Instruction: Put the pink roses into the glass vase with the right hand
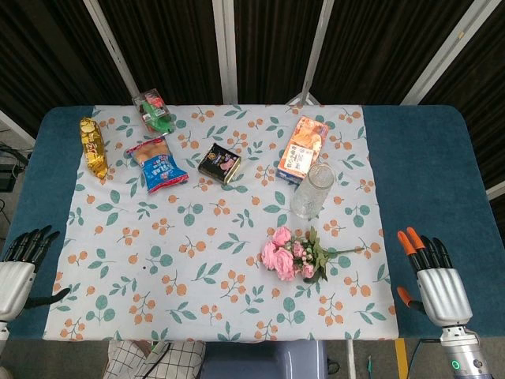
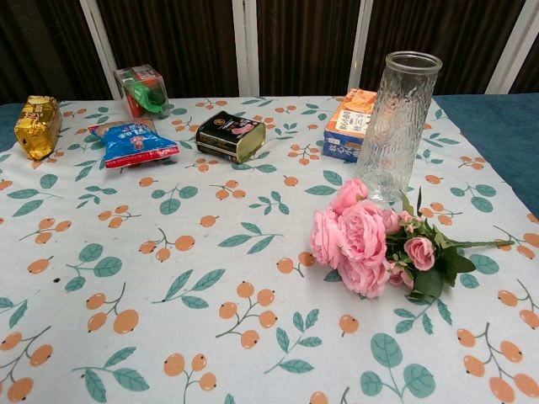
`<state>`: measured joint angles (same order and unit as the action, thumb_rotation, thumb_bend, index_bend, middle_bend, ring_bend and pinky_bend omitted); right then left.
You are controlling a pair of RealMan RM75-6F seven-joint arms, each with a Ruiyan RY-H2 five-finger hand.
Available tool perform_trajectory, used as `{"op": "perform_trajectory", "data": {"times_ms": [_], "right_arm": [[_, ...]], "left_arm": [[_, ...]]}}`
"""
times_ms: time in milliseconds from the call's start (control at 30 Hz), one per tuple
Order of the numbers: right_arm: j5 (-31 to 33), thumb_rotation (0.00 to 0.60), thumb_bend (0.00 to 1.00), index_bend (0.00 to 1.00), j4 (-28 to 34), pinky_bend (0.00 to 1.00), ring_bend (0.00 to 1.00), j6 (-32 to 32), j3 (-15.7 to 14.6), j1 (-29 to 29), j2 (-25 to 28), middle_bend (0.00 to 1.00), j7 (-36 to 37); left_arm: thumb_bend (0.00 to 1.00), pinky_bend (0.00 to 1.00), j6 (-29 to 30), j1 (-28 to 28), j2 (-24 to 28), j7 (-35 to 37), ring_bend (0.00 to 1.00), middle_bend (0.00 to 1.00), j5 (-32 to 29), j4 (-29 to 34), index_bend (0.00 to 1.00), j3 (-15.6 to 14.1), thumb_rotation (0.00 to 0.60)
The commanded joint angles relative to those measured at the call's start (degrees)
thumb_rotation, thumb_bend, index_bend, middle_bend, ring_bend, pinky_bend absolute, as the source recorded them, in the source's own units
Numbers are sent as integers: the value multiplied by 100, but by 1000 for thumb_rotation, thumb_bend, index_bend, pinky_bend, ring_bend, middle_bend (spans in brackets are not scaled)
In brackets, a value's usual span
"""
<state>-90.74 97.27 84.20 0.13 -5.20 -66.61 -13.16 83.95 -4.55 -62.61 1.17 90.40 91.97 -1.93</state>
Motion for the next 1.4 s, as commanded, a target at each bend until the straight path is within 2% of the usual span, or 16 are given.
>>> {"op": "perform_trajectory", "data": {"times_ms": [33, 500, 833, 1200, 1400], "right_arm": [[-40, 600, 292, 0, -9, 0, 0, 17, 2, -2, -14, 0, 20], [-235, 600, 292, 0, 80, 0, 0, 125, -54, 41, 15, 0, 7], [-245, 600, 292, 0, 462, 0, 0, -426, -108, -226, -142, 0, 97], [-177, 600, 292, 0, 399, 0, 0, -1289, 129, -865, -841, 0, -146], [262, 600, 292, 0, 98, 0, 0, -1824, 317, -1192, -1392, 0, -283]], "left_arm": [[0, 0, 19, 11, 1, 4, 0, 0, 3, -11, 0, 0, 600], [0, 0, 71, 18, -38, -75, 0, 0, 20, -23, 0, 24, 600], [0, 0, 135, 63, -15, -31, 0, 0, 50, 10, 0, 0, 600], [0, 0, 138, 67, -3, 30, 0, 0, 53, -13, 0, 0, 600], [0, 0, 87, 50, 21, 129, 0, 0, 28, -15, 0, 0, 600]]}}
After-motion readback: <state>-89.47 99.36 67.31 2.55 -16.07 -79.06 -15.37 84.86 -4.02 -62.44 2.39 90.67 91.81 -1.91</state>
